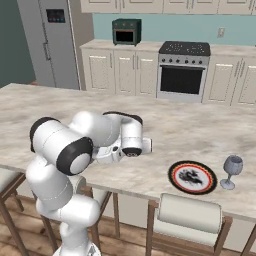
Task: Retrieve the wine glasses from the counter and place one next to each plate.
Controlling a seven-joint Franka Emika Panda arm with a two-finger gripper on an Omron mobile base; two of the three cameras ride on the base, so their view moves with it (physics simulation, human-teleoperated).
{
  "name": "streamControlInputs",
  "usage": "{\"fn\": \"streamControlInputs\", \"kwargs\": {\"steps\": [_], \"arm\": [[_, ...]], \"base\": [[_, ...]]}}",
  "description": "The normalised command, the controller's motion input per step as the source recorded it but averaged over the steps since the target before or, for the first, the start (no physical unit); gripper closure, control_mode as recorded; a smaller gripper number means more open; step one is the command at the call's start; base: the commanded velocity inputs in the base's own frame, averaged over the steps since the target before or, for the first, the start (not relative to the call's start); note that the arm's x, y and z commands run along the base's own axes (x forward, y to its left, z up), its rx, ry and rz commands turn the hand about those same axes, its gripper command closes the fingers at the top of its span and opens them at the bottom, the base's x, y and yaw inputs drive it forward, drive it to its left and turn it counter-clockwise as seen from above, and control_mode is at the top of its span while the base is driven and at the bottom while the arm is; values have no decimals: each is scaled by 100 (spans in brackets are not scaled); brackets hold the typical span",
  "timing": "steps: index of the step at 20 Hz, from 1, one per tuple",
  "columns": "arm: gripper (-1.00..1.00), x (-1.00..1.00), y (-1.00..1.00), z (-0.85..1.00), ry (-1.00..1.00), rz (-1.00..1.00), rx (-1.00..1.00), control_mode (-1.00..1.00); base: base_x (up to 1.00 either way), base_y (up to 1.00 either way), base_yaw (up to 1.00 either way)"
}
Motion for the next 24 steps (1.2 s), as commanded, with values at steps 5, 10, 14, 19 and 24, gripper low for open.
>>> {"fn": "streamControlInputs", "kwargs": {"steps": [5,10,14,19,24], "arm": [[100,0,-11,-11,2,0,0,-100],[100,2,-3,-21,0,0,0,-100],[100,7,0,-29,4,0,-2,-100],[100,23,0,-32,5,0,-2,-100],[100,39,0,-31,4,0,-1,-100]], "base": [[0,0,0],[0,0,0],[0,0,0],[0,0,0],[0,0,0]]}}
